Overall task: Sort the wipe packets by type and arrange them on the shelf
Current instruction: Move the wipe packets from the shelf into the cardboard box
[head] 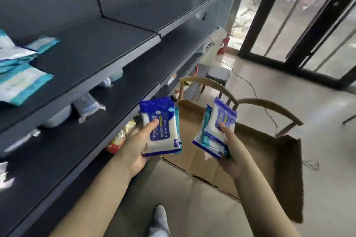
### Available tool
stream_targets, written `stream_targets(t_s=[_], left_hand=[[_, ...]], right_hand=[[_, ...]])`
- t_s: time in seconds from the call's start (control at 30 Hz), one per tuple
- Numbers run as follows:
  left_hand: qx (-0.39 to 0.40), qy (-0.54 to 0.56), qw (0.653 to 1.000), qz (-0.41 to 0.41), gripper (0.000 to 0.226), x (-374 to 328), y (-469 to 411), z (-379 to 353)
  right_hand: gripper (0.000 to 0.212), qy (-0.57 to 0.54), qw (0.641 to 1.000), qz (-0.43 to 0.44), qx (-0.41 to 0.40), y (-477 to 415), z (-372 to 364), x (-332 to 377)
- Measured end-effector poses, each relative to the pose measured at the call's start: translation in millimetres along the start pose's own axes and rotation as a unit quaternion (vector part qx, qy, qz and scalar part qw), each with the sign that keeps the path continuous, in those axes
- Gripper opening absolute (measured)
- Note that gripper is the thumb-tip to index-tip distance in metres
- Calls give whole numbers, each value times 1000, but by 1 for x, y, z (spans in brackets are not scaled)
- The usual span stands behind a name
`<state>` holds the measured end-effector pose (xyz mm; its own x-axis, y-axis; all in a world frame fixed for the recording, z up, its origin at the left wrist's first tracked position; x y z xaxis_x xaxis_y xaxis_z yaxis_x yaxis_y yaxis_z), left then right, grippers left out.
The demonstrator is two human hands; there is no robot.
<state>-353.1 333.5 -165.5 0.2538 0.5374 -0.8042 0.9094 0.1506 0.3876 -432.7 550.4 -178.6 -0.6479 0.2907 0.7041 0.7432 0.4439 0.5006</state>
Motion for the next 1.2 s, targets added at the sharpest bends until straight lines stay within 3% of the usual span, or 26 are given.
stream_targets(t_s=[0.23,0.37,0.5,0.63,0.83,1.03,1.2], left_hand=[[7,-3,996,84,62,59,-76,-12],[-3,-33,991,132,46,83,-122,-8],[-21,-73,980,184,23,113,-171,-3],[-47,-70,963,256,24,169,-214,6],[-88,-77,947,298,14,259,-295,16],[-118,-110,920,357,22,344,-371,17],[-116,-142,909,375,27,390,-437,4]], right_hand=[[41,-30,995,-44,-87,-48,82,-11],[50,-33,995,-20,-90,-86,114,-9],[45,-34,991,-33,-126,-121,156,-27],[36,-19,981,-90,-170,-151,210,-70],[21,32,960,-163,-224,-222,304,-96],[30,100,951,-192,-219,-322,385,-83],[21,167,950,-190,-182,-411,421,-58]])
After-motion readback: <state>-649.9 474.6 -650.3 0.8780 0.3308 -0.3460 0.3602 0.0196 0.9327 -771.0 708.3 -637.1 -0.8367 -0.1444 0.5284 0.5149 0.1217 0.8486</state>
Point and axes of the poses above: each hand's wrist, its own y-axis away from the middle knuckle, its own z-axis out of the back of the hand, x = y × z, the point moved 10 cm from there along -y, towards the middle knuckle, and after that the axes turned 12 degrees about x, right-handed, at the moved point
